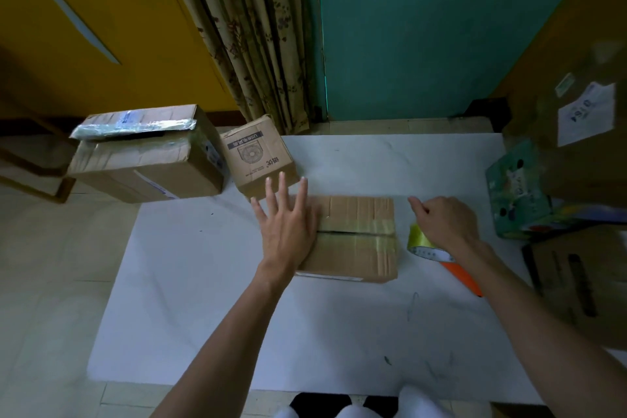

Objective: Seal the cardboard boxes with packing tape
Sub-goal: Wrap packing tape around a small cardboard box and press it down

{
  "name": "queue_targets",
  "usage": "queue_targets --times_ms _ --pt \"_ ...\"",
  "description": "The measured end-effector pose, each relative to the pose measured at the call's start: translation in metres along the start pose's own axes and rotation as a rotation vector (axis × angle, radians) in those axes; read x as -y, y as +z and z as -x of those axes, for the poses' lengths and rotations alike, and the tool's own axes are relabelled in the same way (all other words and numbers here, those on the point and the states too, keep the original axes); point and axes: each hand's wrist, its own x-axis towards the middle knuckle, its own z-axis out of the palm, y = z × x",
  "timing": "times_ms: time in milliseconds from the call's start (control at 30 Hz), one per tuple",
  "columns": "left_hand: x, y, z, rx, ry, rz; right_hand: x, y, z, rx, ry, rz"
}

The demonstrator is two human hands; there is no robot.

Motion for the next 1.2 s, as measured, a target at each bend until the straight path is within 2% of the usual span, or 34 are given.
queue_targets --times_ms 133,200,233,367,600,767,867,967,1067,1200 --pt "-0.065 -0.011 0.003 0.378 0.529 -0.039 0.001 -0.002 -0.003 -0.01 -0.018 0.035" --pt "-0.099 -0.003 0.009 0.405 0.693 -0.117 0.002 0.001 -0.001 0.03 -0.019 0.036" --pt "-0.109 0.003 0.008 0.398 0.714 -0.169 0.002 0.002 -0.001 0.054 -0.017 0.038" --pt "-0.103 0.025 0.0 0.444 0.607 -0.22 0.004 0.007 0.0 0.062 0.025 0.076" --pt "-0.106 0.017 0.001 0.492 0.594 -0.213 0.003 0.017 0.002 0.069 0.008 -0.001" --pt "-0.11 0.008 -0.003 0.544 0.652 -0.418 0.002 0.024 0.004 0.069 0.027 -0.057" --pt "-0.114 0.003 -0.006 0.501 0.658 -0.411 0.002 0.027 0.006 0.033 0.072 -0.167" --pt "-0.112 -0.002 -0.012 0.448 0.676 -0.31 -0.004 0.024 0.005 0.042 0.149 -0.429" --pt "-0.101 -0.009 -0.02 0.416 0.667 -0.246 -0.004 0.023 0.01 0.104 0.128 -0.527" --pt "-0.081 -0.026 -0.022 0.379 0.683 -0.199 0.004 0.009 0.01 0.034 0.09 -0.615"
